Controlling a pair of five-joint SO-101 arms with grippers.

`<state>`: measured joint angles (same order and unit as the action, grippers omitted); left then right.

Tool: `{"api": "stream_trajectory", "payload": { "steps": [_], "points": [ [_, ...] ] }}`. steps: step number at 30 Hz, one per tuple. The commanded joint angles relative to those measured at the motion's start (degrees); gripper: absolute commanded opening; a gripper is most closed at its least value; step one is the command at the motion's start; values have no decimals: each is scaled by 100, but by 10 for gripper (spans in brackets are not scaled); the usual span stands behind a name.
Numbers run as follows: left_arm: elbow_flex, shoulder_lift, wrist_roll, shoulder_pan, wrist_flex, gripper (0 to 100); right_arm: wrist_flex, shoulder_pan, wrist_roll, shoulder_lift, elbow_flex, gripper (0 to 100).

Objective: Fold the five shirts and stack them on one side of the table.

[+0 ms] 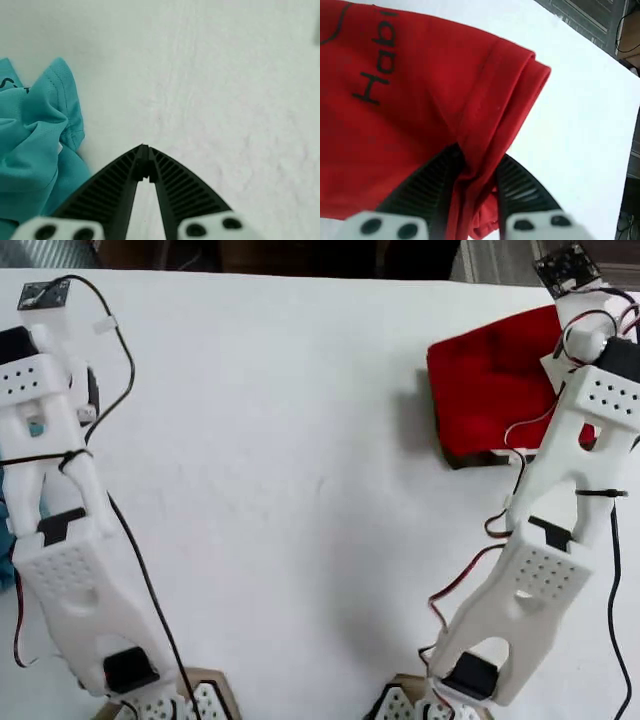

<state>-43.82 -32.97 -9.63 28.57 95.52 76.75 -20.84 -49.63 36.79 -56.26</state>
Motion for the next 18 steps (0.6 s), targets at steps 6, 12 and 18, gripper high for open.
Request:
{"api": "stream_trajectory", "payload": {
  "steps": [6,12,18],
  "points": [
    [-268,132,-35,44,35,28,-716,-259,-237,356,-167,21],
    [-251,132,-35,44,35,28,-1103,-338,-237,734,-167,21],
    [-259,132,-35,44,35,28,-1508,-400,-237,1165,-167,21]
  ]
}}
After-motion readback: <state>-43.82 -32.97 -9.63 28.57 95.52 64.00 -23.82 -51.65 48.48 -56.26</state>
